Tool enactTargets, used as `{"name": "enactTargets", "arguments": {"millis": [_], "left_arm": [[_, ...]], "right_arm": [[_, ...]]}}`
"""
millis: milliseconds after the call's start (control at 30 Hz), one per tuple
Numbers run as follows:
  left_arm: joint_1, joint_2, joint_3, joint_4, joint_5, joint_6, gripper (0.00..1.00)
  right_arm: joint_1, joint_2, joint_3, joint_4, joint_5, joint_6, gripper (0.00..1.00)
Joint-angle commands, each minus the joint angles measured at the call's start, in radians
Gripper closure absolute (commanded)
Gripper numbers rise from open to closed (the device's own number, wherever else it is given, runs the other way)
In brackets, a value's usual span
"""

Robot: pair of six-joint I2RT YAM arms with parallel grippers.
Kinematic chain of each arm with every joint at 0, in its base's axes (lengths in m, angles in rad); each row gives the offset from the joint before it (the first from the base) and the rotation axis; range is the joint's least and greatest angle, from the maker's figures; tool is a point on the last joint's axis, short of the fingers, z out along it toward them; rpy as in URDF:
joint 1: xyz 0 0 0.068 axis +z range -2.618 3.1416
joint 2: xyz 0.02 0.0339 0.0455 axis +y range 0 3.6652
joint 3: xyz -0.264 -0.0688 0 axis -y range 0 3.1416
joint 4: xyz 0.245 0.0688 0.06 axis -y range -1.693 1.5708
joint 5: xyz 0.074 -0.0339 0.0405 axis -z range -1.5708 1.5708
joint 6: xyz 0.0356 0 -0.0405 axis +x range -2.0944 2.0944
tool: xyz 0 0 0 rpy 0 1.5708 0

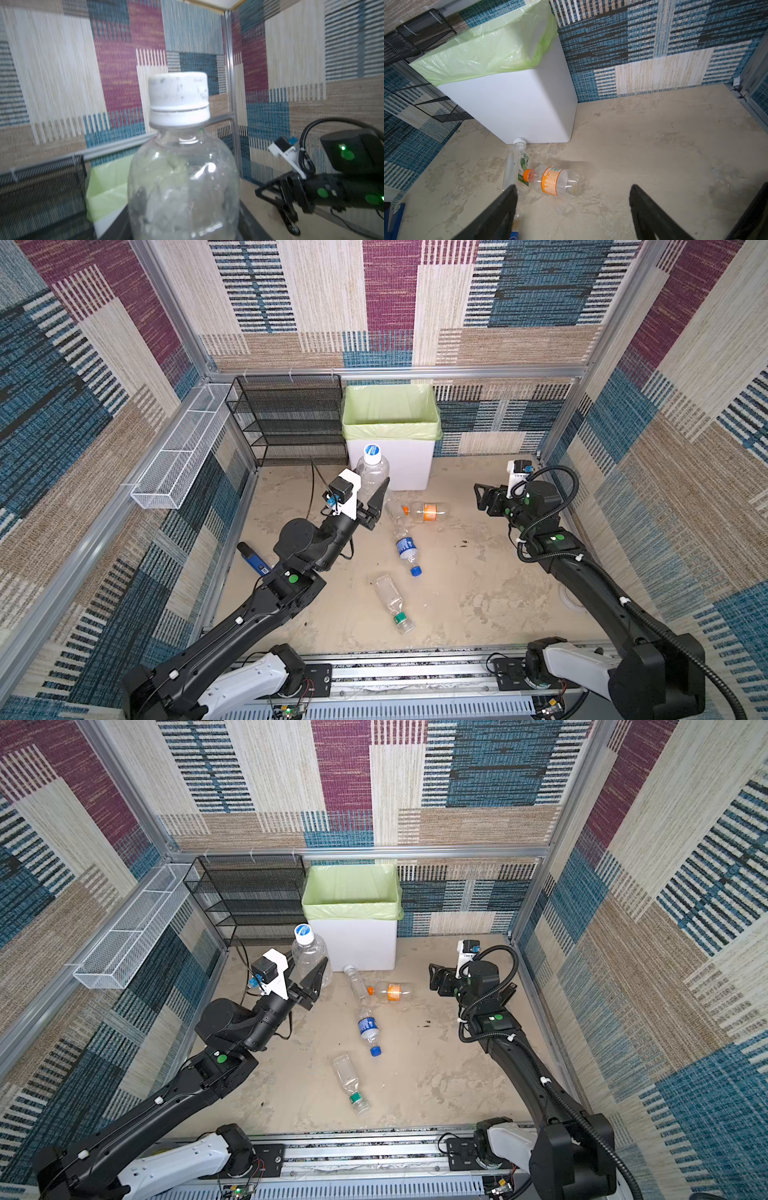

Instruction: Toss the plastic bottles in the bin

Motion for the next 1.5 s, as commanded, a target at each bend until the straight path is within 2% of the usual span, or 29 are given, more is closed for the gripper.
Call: {"name": "enactTargets", "arguments": {"millis": [0,100,133,200,267,300,367,433,467,533,567,633,667,867,1067,1200,1267,1367,1467], "left_arm": [[-0.002,0.101,0.092,0.379,0.099,0.199,0.45],[0.018,0.273,0.297,0.373,0.06,0.22,0.46],[0.046,0.338,0.393,0.311,0.041,0.182,0.46],[0.143,0.506,0.651,0.066,0.015,0.013,0.46],[0.246,0.721,0.997,-0.295,0.012,-0.171,0.44],[0.293,0.84,1.203,-0.495,0.04,-0.262,0.39],[0.37,1.132,1.745,-0.923,0.158,-0.43,0.32],[0.403,1.355,2.141,-1.144,0.211,-0.5,0.23],[0.412,1.396,2.209,-1.204,0.236,-0.516,0.17],[0.412,1.287,1.986,-1.168,0.247,-0.515,0.05],[0.412,1.193,1.798,-1.082,0.257,-0.508,0.02],[0.411,0.999,1.421,-0.821,0.247,-0.505,0.01],[0.411,0.923,1.297,-0.72,0.231,-0.497,0.01],[0.411,0.755,1.172,-0.696,0.221,-0.399,0.01],[0.411,0.694,1.116,-0.704,0.24,-0.368,0.0],[0.411,0.516,0.854,-0.608,0.208,-0.359,0.0],[0.412,0.418,0.73,-0.613,0.177,-0.351,0.01],[0.414,0.308,0.601,-0.699,0.165,-0.33,0.01],[0.425,0.212,0.478,-0.804,0.107,-0.314,0.01]], "right_arm": [[0.002,-0.027,-0.013,0.058,0.02,0.024,0.16],[0.002,-0.047,-0.025,0.076,0.027,0.029,0.16],[0.002,-0.052,-0.03,0.084,0.027,0.032,0.16],[0.002,-0.049,-0.031,0.095,0.018,0.037,0.17],[0.004,-0.039,-0.027,0.094,-0.001,0.041,0.17],[0.005,-0.033,-0.024,0.092,-0.012,0.042,0.17],[0.013,-0.037,-0.027,0.085,-0.018,0.04,0.18],[0.018,-0.051,-0.04,0.076,-0.013,0.037,0.17],[0.019,-0.065,-0.051,0.074,-0.012,0.031,0.17],[0.019,-0.087,-0.068,0.063,-0.005,0.022,0.16],[0.019,-0.092,-0.072,0.056,-0.006,0.016,0.16],[0.019,-0.097,-0.077,0.045,-0.003,0.012,0.16],[0.019,-0.098,-0.079,0.044,-0.005,0.011,0.16],[0.022,-0.07,-0.077,0.064,-0.018,0.016,0.16],[0.039,-0.006,-0.019,0.059,-0.039,-0.002,0.16],[0.116,0.042,0.03,-0.043,-0.012,-0.088,0.16],[0.157,0.069,0.034,-0.112,-0.006,-0.125,0.16],[0.225,0.101,0.019,-0.182,-0.025,-0.146,0.15],[0.297,0.144,-0.001,-0.205,-0.007,-0.125,0.13]]}}
